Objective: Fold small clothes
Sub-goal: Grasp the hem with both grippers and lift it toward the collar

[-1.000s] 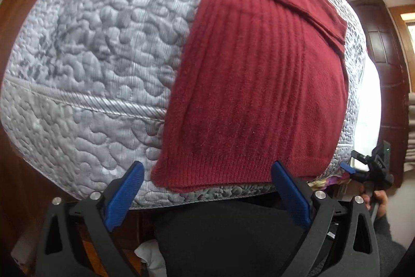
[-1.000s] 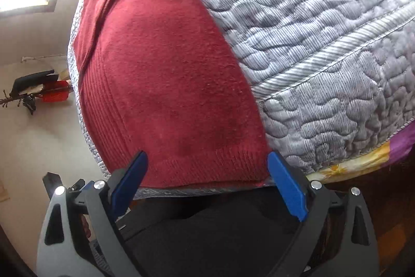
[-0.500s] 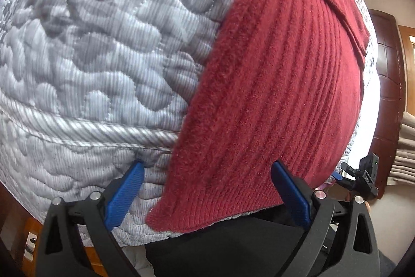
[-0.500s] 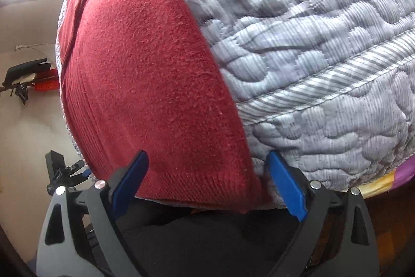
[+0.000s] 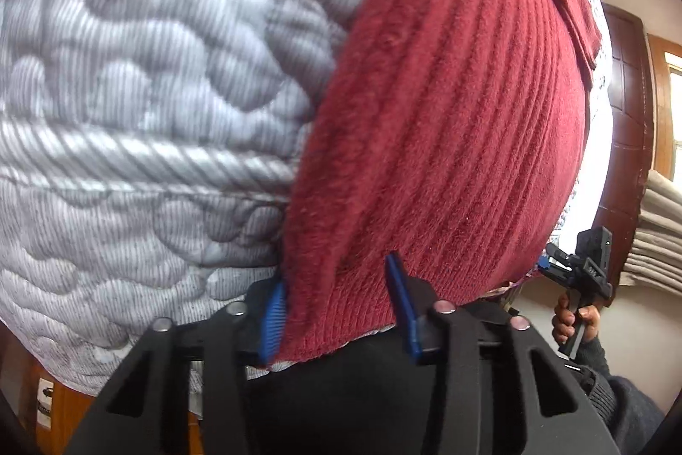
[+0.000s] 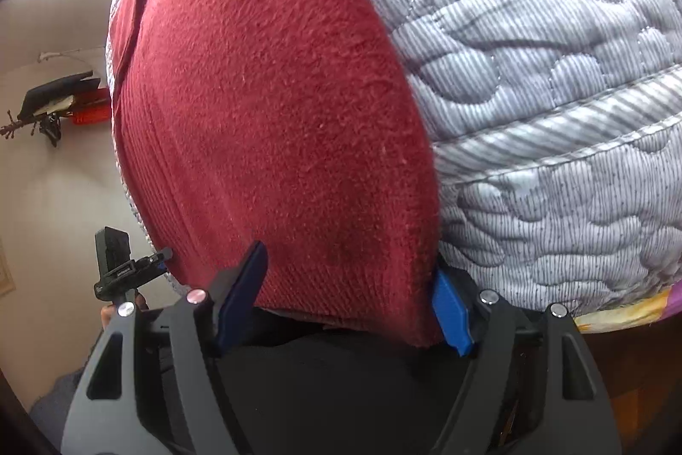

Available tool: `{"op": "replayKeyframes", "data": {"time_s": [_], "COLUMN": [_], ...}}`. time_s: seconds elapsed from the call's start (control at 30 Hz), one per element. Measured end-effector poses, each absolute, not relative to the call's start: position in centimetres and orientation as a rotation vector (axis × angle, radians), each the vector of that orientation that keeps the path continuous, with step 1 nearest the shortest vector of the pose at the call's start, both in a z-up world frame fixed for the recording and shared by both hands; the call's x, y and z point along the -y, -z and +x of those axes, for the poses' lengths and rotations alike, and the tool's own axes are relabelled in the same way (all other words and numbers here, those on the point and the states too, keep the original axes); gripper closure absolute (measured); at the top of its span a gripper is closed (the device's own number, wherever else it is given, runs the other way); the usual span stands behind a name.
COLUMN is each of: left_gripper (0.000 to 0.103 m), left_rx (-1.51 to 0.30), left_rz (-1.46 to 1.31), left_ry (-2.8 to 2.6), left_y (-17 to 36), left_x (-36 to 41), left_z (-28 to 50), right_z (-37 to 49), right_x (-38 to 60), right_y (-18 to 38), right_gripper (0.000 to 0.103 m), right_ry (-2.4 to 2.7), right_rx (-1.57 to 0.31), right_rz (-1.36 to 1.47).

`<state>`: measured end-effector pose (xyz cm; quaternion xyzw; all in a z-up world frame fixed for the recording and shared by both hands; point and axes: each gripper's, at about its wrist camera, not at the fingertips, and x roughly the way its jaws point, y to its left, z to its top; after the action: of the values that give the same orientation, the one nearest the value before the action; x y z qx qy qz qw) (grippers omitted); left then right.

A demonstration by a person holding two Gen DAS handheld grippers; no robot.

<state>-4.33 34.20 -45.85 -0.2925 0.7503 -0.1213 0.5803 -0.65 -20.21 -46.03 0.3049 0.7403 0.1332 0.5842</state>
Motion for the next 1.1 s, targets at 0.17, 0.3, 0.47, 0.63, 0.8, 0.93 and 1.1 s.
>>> {"op": "replayKeyframes", "data": {"time_s": [0.17,0.3,0.47,0.63,0.8,0.93,1.1], "left_gripper": [0.092,0.096,0.096,0.096,0.096,0.096,0.096], "left_rx": [-1.725,-1.692,-1.624,-1.518,-1.382,-1.284,-1.227], "left_rz": [-0.751,-0.807,-0.934,-1.067,-1.201,-1.363,-1.511], "left_ry": [0.279,0.292,0.353,0.395,0.441,0.413,0.354], "left_y": [45.9,45.4,43.7,40.8,37.1,36.0,36.7], "left_x": [-35.0,-35.9,-36.8,-38.9,-40.8,-40.9,-40.8], "left_z": [-5.1,-5.9,-6.4,-6.8,-5.9,-3.0,2.6], "right_z": [-1.5,-1.9,-2.0,-2.3,-0.5,3.4,8.9], "right_x": [20.3,20.5,20.8,22.6,23.7,23.2,23.3], "right_y": [46.1,45.9,44.1,41.1,37.3,35.3,34.4], "right_gripper": [0.064,0.091,0.093,0.093,0.094,0.094,0.094], "right_ry": [-0.332,-0.350,-0.370,-0.379,-0.413,-0.439,-0.426], "right_rx": [-1.746,-1.743,-1.681,-1.599,-1.479,-1.442,-1.436], "right_rz": [0.732,0.802,0.885,0.992,1.116,1.158,1.194]}}
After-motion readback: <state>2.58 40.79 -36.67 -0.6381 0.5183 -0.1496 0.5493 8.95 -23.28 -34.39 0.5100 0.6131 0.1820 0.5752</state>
